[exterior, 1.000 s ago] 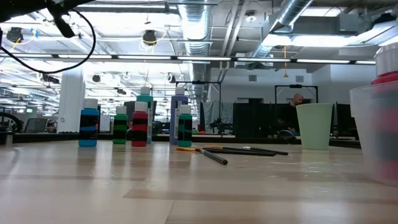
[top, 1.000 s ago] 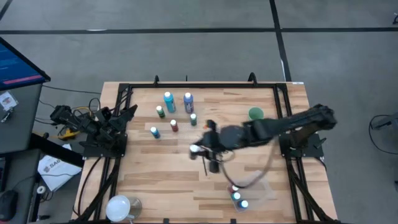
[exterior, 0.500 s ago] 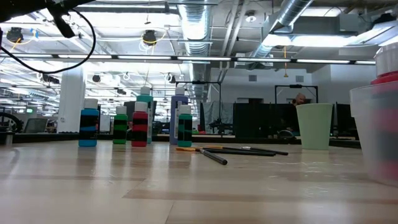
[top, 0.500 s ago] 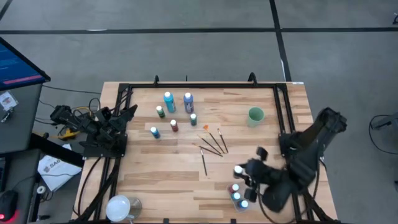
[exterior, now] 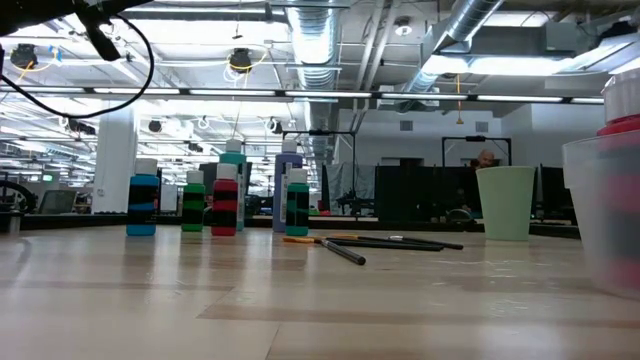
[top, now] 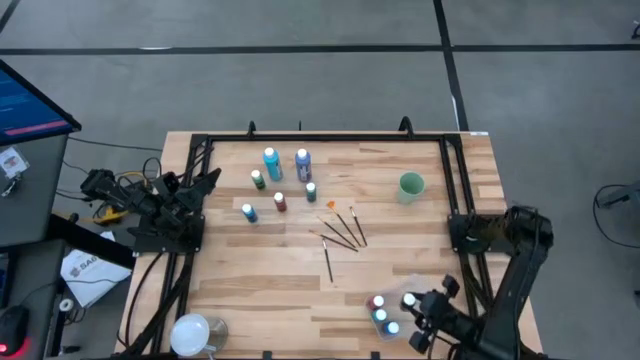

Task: Pick & Place Paint Supplies
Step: Put the black paint bottle into the transparent bin

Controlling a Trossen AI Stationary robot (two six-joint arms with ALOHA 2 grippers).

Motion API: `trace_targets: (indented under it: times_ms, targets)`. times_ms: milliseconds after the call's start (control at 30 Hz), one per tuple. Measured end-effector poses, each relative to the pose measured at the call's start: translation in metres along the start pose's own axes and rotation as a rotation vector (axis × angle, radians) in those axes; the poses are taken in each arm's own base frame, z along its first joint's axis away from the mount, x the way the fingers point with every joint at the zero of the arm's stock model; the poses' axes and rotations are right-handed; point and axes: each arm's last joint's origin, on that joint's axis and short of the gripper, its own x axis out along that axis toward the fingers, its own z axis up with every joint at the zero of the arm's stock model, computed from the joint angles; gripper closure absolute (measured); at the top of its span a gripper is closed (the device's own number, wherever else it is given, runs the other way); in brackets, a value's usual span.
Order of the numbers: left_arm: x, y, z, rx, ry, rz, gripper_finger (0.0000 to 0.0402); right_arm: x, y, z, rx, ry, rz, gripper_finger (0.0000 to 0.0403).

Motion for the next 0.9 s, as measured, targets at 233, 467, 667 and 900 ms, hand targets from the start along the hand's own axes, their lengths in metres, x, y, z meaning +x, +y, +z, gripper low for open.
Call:
trace_targets:
  times_ms: [233,467,667,900]
  targets:
    - [0.000,0.000,0.000,0.000,0.000,0.001,0.0270,0.013,0.015,-0.038,0.058,-0.024,-0.042,0.0287]
    - [0.000,0.000,0.000,0.000,-0.003,0.012,0.0270,0.028,0.030,-0.063,0.057,-0.023,-0.036,0.0292]
    - [0.000,0.001,0.000,0.000,-0.012,0.046,0.0270,0.035,0.034,-0.073,0.060,-0.029,-0.039,0.0285]
    - [0.000,0.002,0.000,0.000,-0.015,0.062,0.0270,0.035,0.035,-0.075,0.043,-0.045,-0.029,0.0279]
